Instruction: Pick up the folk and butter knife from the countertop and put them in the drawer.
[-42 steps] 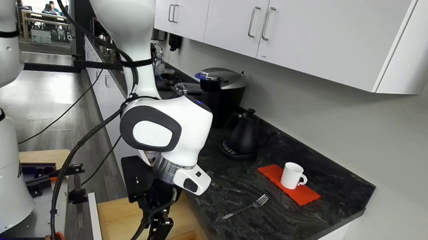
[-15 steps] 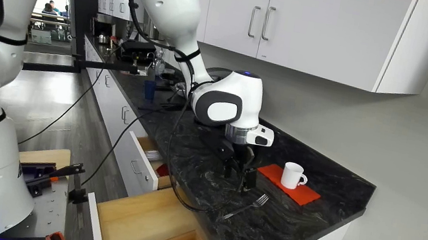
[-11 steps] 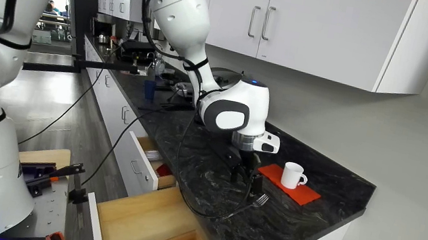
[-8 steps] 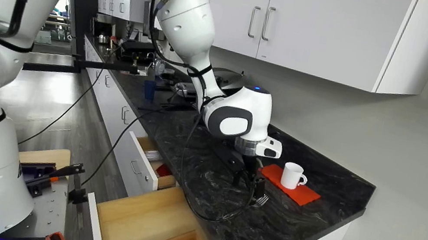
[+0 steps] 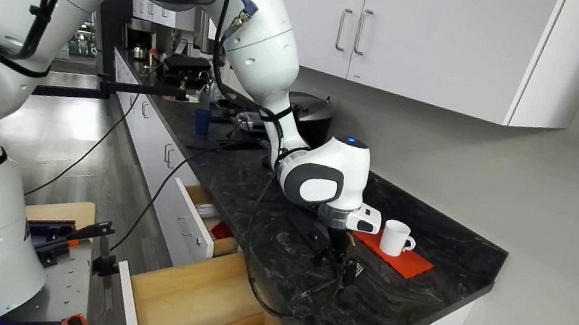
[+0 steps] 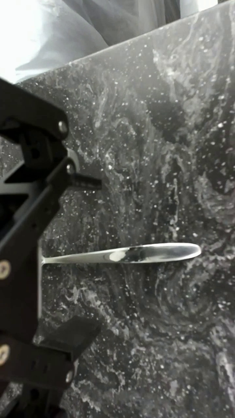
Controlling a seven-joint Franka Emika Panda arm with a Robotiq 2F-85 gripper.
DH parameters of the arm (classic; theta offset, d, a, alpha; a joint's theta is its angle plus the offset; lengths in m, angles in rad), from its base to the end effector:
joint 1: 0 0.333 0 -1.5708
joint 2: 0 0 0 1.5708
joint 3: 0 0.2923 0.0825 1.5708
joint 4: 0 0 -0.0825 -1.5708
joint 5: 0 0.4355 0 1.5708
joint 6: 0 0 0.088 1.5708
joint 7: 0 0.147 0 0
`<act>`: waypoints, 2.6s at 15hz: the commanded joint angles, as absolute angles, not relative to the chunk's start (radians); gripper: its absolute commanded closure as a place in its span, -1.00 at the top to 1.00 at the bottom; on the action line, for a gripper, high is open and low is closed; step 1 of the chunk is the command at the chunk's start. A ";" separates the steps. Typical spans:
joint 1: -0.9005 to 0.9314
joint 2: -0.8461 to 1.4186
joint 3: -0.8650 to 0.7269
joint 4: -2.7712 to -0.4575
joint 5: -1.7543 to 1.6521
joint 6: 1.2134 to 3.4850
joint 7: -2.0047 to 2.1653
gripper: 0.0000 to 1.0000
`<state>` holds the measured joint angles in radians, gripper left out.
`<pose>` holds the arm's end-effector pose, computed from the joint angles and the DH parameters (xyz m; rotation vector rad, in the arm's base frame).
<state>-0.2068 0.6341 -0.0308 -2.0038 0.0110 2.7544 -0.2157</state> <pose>0.6086 -0.1493 0.0424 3.0976 -0.0384 0.1720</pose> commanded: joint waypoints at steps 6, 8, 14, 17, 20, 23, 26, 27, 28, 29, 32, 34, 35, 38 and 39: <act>-0.238 0.647 -0.009 -2.000 0.014 2.741 -0.246 -0.22; -0.237 0.648 -0.010 -2.000 0.013 2.742 -0.246 -0.49; -0.238 0.648 -0.009 -2.001 0.020 2.733 -0.238 -0.96; -0.237 0.646 -0.009 -2.004 0.030 2.728 -0.225 -0.89; -0.224 0.644 -0.023 -2.007 0.034 2.728 -0.199 -0.89; -0.212 0.642 -0.037 -2.010 0.034 2.728 -0.169 -0.89; -0.267 0.456 -0.018 -2.186 0.059 2.710 -0.212 -0.89; -0.269 0.422 -0.023 -2.219 0.065 2.708 -0.209 -0.89; -0.281 0.379 -0.020 -2.257 0.076 2.696 -0.217 -0.89; -0.295 0.330 -0.018 -2.292 0.090 2.675 -0.229 -0.89; -0.301 0.199 -0.040 -2.377 0.116 2.593 -0.261 -0.89; -0.287 0.136 -0.067 -2.397 0.110 2.491 -0.271 -0.89; -0.283 0.108 -0.086 -2.397 0.093 2.422 -0.278 -0.89; -0.266 -0.005 -0.130 -2.518 0.049 2.281 -0.249 -0.89; -0.267 -0.018 -0.142 -2.532 0.036 2.243 -0.252 -0.89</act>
